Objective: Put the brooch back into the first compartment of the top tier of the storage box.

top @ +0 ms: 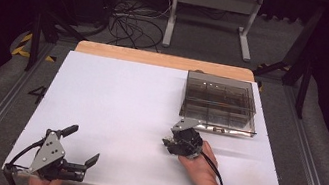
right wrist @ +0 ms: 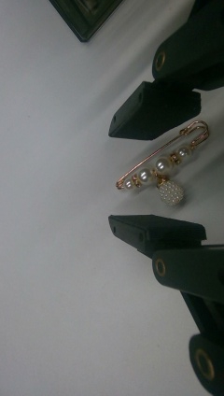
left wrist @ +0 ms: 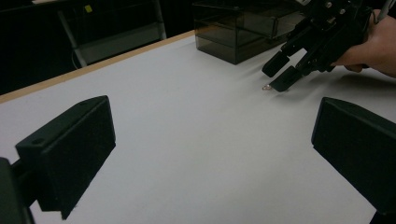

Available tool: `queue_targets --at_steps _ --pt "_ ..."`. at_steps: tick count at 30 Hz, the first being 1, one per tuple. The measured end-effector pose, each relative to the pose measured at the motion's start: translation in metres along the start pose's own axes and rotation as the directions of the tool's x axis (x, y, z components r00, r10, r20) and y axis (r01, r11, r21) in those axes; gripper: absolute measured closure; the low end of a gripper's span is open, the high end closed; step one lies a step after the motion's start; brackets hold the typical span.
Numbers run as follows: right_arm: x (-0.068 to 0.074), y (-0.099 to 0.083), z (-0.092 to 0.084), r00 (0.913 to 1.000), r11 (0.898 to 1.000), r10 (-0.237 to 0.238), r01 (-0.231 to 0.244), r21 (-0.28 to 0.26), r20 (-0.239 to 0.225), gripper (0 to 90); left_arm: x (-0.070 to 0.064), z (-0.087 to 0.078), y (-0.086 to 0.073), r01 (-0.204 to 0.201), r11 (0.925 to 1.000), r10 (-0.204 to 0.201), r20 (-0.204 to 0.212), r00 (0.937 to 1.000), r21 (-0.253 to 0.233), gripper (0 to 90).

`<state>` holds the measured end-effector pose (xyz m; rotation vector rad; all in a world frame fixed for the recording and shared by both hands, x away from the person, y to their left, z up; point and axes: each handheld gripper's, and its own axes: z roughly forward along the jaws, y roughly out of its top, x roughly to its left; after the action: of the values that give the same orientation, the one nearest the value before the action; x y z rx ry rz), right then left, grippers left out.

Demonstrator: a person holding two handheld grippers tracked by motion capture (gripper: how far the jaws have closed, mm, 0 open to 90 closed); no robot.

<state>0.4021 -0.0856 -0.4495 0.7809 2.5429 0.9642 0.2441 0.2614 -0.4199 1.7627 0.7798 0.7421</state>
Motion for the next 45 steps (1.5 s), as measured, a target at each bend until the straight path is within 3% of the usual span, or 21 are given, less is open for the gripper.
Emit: queue_targets --at_steps 14,21,32,45 --pt "-0.0052 -0.0012 0.0042 0.9996 1.000 0.025 -0.025 0.018 -0.015 54.2 0.0000 -0.0001 0.0000 -0.002 1.0000 0.002 -0.001 1.0000 -0.001 0.4" --pt "-0.0085 -0.0015 0.0046 0.9980 0.999 0.049 -0.048 0.018 -0.040 61.6 0.0001 -0.0003 0.0001 -0.006 1.0000 0.006 -0.001 1.0000 0.002 0.4" --pt "-0.0077 -0.0011 0.0039 0.9984 0.999 0.040 -0.039 0.020 -0.040 81.3 -0.0002 -0.0005 0.0001 -0.002 1.0000 0.002 -0.001 1.0000 0.000 0.4" --pt "-0.0073 -0.0012 0.0024 0.9988 0.999 0.038 -0.037 0.016 -0.031 82.6 0.0000 -0.0004 -0.0001 -0.004 1.0000 0.004 -0.005 1.0000 0.002 0.4"
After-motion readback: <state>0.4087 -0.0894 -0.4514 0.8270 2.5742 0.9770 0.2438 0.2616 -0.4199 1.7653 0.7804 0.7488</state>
